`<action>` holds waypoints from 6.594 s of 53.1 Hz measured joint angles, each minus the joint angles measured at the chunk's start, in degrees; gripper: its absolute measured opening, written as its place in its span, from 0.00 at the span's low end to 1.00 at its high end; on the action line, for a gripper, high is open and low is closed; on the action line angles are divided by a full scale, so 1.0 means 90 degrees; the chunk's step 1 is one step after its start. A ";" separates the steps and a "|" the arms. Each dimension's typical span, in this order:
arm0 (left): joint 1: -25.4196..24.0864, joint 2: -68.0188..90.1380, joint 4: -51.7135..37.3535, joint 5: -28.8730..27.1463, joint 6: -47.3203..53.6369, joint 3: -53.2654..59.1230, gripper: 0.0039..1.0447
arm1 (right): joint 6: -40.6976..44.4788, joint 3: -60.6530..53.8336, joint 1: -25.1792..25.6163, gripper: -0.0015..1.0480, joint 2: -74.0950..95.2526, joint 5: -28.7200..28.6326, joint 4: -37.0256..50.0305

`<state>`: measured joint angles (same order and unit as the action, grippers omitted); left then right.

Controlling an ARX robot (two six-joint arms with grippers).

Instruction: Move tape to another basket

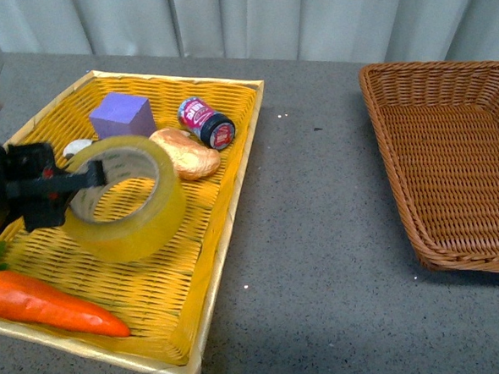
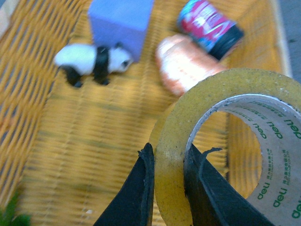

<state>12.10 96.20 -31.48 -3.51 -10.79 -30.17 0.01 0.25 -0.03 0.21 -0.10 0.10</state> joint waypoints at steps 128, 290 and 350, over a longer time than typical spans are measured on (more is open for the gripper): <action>0.2463 0.0619 0.0495 -0.0257 0.0189 -0.2625 0.14 | 0.1525 0.7747 -0.0716 0.91 1.0450 -0.2222 -0.3274; 0.1280 -0.1331 0.1258 -0.3558 -0.2268 -0.1311 0.94 | 0.1474 0.7393 0.0877 0.15 1.2670 -0.0940 -0.0845; 0.0899 -0.4245 -0.0590 -0.1756 0.0857 0.1044 0.42 | 0.0121 0.2759 0.0750 0.47 0.7893 -0.0719 0.5100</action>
<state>20.18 58.00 -36.80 -19.31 -3.07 -20.78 1.10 25.08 6.72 71.24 -6.57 46.00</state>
